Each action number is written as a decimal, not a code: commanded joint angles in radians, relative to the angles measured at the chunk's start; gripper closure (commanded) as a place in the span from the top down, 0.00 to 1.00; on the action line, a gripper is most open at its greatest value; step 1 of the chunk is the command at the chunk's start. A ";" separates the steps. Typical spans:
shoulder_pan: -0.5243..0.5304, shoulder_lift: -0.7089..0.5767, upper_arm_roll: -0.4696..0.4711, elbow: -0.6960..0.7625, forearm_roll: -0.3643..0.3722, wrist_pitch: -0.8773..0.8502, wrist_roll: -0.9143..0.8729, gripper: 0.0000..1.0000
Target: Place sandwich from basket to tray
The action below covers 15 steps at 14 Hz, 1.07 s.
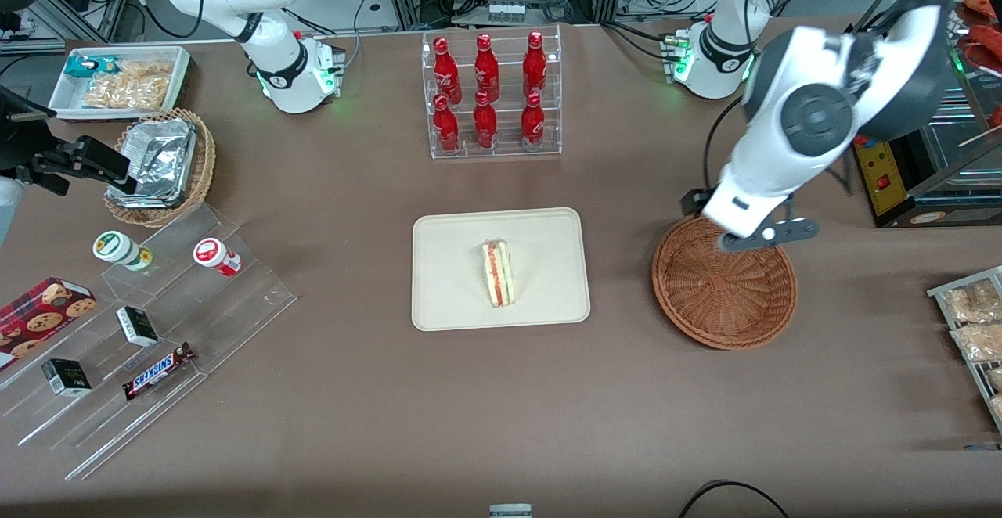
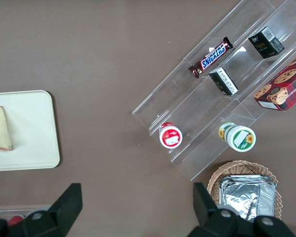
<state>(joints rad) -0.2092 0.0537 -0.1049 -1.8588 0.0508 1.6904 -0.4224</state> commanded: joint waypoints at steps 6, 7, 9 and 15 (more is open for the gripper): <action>0.175 -0.104 -0.009 0.074 -0.040 -0.198 0.316 1.00; 0.189 -0.103 -0.007 0.111 -0.040 -0.236 0.338 1.00; 0.220 -0.097 -0.009 0.177 -0.039 -0.282 0.387 1.00; 0.232 -0.086 0.040 0.259 -0.037 -0.244 0.403 1.00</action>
<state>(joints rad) 0.0139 -0.0450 -0.0848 -1.6416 0.0243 1.4393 -0.0359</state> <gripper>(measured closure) 0.000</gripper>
